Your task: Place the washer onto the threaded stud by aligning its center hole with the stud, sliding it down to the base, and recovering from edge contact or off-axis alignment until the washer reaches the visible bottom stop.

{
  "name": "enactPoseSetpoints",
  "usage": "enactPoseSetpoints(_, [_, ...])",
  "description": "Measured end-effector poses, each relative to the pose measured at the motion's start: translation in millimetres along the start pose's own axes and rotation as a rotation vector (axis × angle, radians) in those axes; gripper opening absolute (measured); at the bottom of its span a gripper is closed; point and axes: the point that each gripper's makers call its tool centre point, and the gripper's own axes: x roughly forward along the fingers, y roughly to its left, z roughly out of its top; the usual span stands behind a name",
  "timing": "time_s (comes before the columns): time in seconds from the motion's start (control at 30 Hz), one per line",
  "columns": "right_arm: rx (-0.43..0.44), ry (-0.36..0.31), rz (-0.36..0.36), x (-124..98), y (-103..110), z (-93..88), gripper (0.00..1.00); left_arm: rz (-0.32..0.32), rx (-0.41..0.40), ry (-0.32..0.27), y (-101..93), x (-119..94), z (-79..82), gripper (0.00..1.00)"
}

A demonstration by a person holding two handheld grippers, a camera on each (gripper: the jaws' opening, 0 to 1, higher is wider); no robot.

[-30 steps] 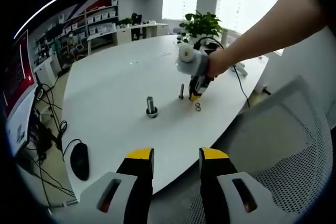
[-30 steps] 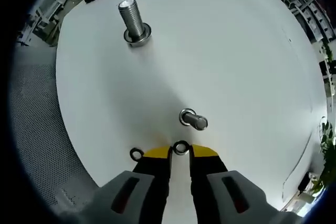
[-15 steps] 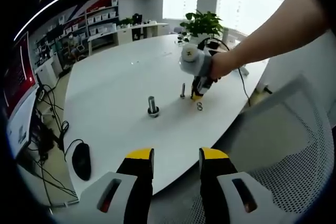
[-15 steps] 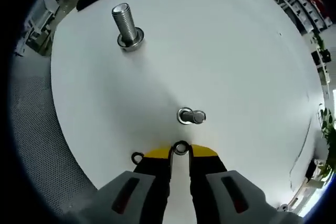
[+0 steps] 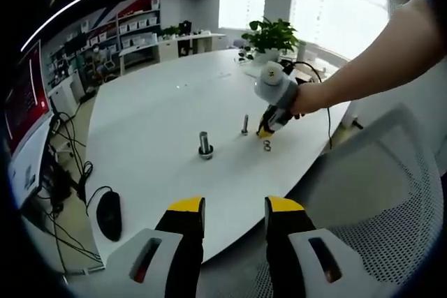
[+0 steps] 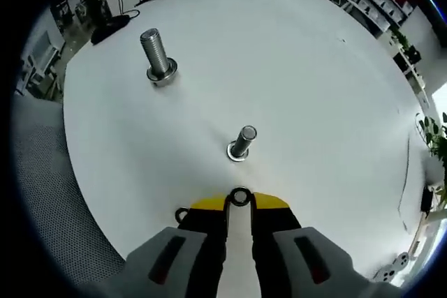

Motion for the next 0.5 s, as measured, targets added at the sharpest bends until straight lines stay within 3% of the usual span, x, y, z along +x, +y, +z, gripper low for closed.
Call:
enactPoseSetpoints(0.13, [0.004,0.012,0.004,-2,-1,-1.2,0.13,-0.011,0.005,0.006,-2.6,1,-1.3,0.32])
enactPoseSetpoints(0.5, [0.037,-0.049,0.024,-25,-3,13.6,0.14,-0.014,0.011,0.004,-3.2,1,-0.7,0.32])
